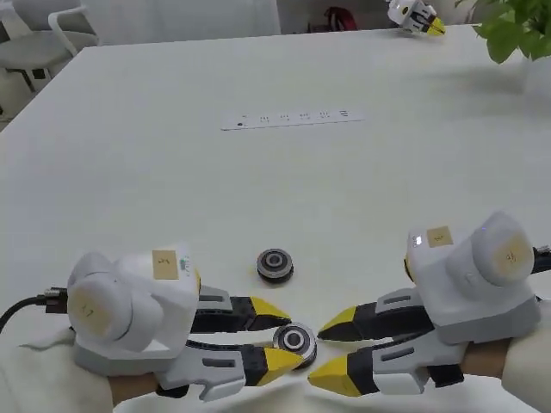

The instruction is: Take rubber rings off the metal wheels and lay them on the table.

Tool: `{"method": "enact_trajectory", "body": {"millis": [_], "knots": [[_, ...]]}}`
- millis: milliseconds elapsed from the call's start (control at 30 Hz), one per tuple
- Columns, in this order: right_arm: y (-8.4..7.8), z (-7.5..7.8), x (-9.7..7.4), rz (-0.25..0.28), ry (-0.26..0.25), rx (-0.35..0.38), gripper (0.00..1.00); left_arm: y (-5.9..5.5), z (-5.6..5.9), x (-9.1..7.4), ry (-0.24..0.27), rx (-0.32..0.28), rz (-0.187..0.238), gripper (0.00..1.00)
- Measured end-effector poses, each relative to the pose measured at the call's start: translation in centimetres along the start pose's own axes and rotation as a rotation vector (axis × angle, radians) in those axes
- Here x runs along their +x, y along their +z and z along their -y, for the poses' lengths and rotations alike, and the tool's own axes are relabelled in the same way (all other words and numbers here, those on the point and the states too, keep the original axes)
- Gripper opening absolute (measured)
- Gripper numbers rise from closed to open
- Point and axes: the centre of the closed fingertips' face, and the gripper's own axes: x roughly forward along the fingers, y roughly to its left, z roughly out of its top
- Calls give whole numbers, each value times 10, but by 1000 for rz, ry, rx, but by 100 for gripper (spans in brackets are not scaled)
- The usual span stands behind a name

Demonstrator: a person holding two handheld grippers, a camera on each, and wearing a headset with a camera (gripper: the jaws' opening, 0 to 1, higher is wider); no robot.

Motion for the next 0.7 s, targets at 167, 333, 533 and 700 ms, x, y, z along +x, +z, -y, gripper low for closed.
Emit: {"method": "enact_trajectory", "body": {"millis": [167,333,533,700], "knots": [[-1,1,1,-5,-7,-1,26,-4,0,2,-4,-7,-4,22],[0,6,1,-1,-31,-12,25,-4,-2,2,3,-9,-2,19],[-1,5,3,-1,-41,-42,19,-4,-3,2,9,-8,12,17],[-1,7,4,-4,-51,-49,18,-4,-4,3,13,-8,17,14]]}}
